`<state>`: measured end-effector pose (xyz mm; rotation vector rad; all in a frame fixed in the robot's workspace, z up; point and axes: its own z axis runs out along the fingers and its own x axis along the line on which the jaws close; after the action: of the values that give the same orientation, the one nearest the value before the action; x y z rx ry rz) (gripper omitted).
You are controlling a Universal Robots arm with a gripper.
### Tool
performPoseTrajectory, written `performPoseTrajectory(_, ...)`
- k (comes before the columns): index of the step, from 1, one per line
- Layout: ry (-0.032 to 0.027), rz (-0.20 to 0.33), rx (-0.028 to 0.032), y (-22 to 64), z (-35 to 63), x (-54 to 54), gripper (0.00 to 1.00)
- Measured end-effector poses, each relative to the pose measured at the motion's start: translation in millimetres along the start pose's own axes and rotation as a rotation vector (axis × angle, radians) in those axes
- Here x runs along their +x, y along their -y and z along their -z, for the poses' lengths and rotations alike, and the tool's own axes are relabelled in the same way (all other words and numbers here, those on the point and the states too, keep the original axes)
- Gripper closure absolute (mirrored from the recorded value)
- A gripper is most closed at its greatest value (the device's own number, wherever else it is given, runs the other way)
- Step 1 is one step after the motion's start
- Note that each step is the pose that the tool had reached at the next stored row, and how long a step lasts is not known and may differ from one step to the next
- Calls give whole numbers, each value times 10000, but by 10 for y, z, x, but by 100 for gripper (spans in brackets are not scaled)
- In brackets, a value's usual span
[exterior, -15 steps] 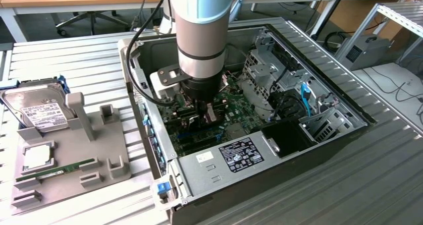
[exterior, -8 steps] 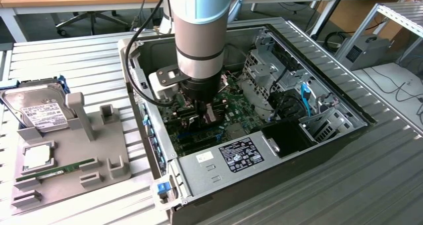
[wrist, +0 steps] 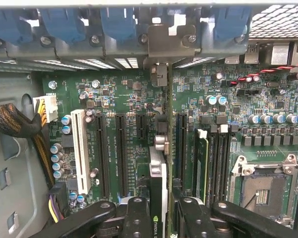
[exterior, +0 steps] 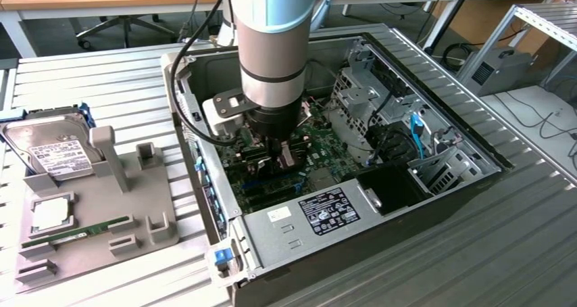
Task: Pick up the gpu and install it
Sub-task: 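Insert the gpu into the slot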
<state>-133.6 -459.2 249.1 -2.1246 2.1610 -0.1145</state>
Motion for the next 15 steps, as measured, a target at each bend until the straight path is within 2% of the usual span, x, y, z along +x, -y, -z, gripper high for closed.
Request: performPoseTrajectory(15,0,0,0,0,0,0,73)
